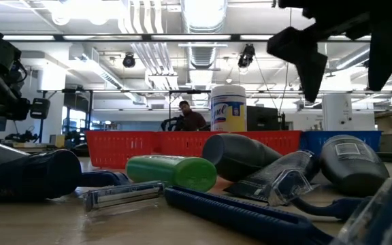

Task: Pick & Place Travel size toiletries
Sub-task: Put the black deodorant into the left red bin

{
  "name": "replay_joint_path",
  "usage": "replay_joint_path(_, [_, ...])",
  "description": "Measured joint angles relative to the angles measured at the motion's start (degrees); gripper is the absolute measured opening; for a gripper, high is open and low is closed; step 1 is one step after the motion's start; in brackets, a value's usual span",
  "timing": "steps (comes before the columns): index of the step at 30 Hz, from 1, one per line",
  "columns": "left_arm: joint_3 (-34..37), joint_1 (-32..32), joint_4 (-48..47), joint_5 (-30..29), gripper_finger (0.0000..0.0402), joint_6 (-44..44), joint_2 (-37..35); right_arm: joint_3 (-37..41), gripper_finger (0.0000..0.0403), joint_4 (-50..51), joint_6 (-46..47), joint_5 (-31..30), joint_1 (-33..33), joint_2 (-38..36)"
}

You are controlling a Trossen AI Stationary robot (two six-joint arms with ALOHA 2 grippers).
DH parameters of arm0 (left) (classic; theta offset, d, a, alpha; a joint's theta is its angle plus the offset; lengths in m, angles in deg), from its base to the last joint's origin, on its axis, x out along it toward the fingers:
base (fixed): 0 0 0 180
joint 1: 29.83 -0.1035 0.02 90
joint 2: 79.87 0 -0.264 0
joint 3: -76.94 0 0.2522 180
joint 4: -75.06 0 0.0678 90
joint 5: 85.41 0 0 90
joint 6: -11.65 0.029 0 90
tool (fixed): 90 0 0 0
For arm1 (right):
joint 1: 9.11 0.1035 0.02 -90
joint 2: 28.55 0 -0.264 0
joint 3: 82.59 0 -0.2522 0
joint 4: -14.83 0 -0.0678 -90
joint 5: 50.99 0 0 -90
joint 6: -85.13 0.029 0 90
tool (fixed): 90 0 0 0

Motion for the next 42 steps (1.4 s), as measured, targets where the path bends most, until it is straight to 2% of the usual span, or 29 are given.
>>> replay_joint_path(5, [0.0, 0.0, 0.0, 0.0, 0.0058, 0.0, 0.0, -1.5, 0.0308, -2.4, -2.6, 0.2, 1.1, 4.4])
replay_joint_path(11, [0.0, 0.0, 0.0, 0.0, 0.0058, 0.0, 0.0, -1.1, 0.0291, -2.6, -1.2, -1.2, 1.1, 4.2])
replay_joint_path(20, [0.0, 0.0, 1.8, 1.4, 0.0058, -0.4, -0.1, -0.9, 0.0309, -1.8, -1.2, -1.2, 1.1, 3.7])
replay_joint_path(22, [0.0, 0.0, 2.3, 7.2, 0.0058, 1.5, -0.3, -0.9, 0.0313, -1.3, -1.1, -1.2, 1.1, 3.7])
replay_joint_path(26, [0.0, 0.0, 7.2, 30.7, 0.0058, 10.4, -0.4, -0.9, 0.0319, 0.0, -1.0, -1.2, 1.1, 3.4])
replay_joint_path(28, [0.0, 0.0, 14.0, 35.8, 0.0058, 11.2, 0.2, -0.7, 0.0321, 0.3, -1.0, -1.2, 1.1, 2.9])
replay_joint_path(30, [0.0, 0.0, 22.8, 36.2, 0.0058, 4.9, 0.6, -0.2, 0.0322, 0.6, -1.0, -1.2, 1.1, 2.3])
replay_joint_path(31, [-0.2, 0.1, 25.8, 34.4, 0.0058, -1.0, 0.5, 0.0, 0.0322, 0.9, -1.0, -1.2, 1.0, 2.0])
replay_joint_path(34, [-1.6, 0.0, 21.1, 24.7, 0.0058, -28.7, -1.1, 1.2, 0.0317, 1.4, -1.1, -1.2, 1.0, 0.8])
replay_joint_path(36, [-2.5, 0.4, 18.4, 25.1, 0.0058, -48.6, -1.8, 1.9, 0.0311, 1.4, -1.0, -1.2, 1.0, -0.2])
replay_joint_path(37, [-2.5, 0.8, 18.1, 27.5, 0.0058, -53.4, -1.6, 2.2, 0.0308, 1.5, -0.5, -1.2, 1.0, -0.5])
replay_joint_path(42, [-3.4, 6.9, 19.2, 41.4, 0.0058, -52.7, -1.5, 3.7, 0.0297, 1.7, 1.8, -2.4, 1.0, -1.5])
